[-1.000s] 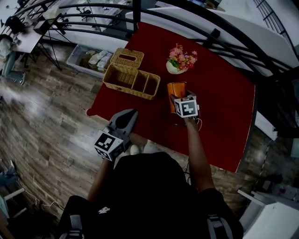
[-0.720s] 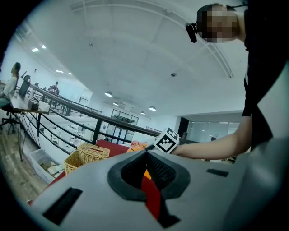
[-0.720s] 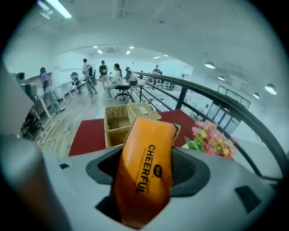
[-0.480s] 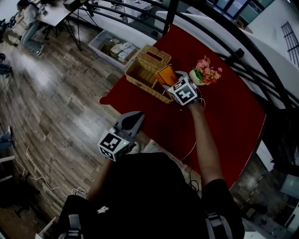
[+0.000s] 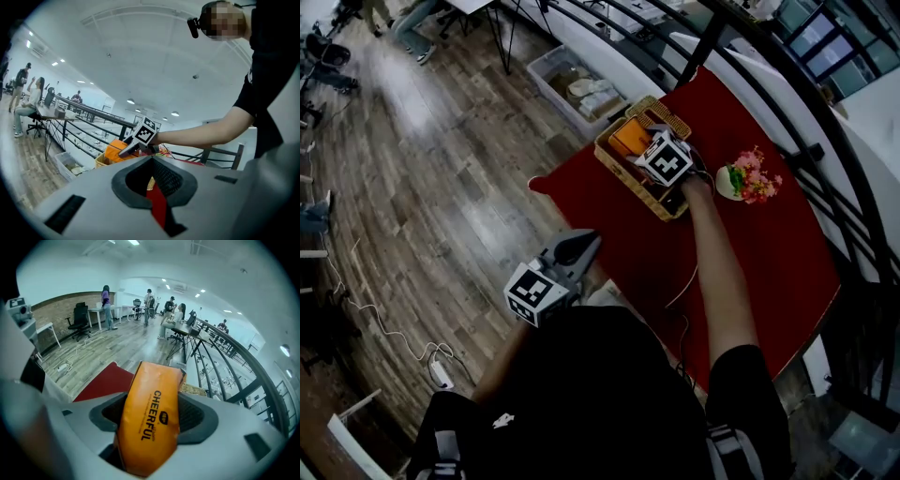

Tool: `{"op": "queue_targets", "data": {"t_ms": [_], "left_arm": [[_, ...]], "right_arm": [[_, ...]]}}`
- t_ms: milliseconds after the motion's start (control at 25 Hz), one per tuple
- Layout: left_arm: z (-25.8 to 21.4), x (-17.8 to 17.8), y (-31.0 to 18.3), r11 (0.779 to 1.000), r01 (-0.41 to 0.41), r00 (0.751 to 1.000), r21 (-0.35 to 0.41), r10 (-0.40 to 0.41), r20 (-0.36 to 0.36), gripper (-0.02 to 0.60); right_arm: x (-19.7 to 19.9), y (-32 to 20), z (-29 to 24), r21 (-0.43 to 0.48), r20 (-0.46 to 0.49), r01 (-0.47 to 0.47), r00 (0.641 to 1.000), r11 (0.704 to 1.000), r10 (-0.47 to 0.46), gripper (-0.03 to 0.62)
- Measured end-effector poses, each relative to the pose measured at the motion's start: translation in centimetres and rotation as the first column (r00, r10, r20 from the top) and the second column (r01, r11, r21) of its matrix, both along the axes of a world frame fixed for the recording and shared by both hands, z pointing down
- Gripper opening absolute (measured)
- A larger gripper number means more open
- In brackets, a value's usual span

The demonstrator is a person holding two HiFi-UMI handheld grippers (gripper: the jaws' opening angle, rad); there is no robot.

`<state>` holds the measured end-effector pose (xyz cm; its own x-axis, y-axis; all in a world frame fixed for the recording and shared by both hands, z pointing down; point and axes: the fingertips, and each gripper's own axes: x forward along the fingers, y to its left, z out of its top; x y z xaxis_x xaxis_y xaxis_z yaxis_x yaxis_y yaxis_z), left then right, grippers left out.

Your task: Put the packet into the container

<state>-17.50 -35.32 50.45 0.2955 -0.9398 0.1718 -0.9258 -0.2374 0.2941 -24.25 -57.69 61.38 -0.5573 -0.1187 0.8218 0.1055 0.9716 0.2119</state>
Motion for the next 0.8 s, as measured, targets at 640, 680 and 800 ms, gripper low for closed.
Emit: {"op": "queue_targets", "data": {"t_ms": [640,680,800], "left_arm": [[-0.5,0.0,0.8,0.999,0.048,0.996,-0.008,-0.047,0.070,0.009],[-0.5,-0.1,0.9,0.999,0.054,0.996,-0.009,-0.053,0.066,0.009],[-0.6,-0.6,1.1,0.997,0.076,0.996,-0.007,-0.076,0.047,0.009]], "right_arm": [[-3.0,-0.1,3.7,-0.009,-0.028,0.029,0.999,1.000,-0.029,0.336],[-3.1,0.0,4.1,-0.007,-0.034,0.028,0.999,1.000,-0.028,0.336],[-3.0,0.1,5.0,-0.015,-0.046,0.025,0.999,1.000,-0.026,0.336]]}}
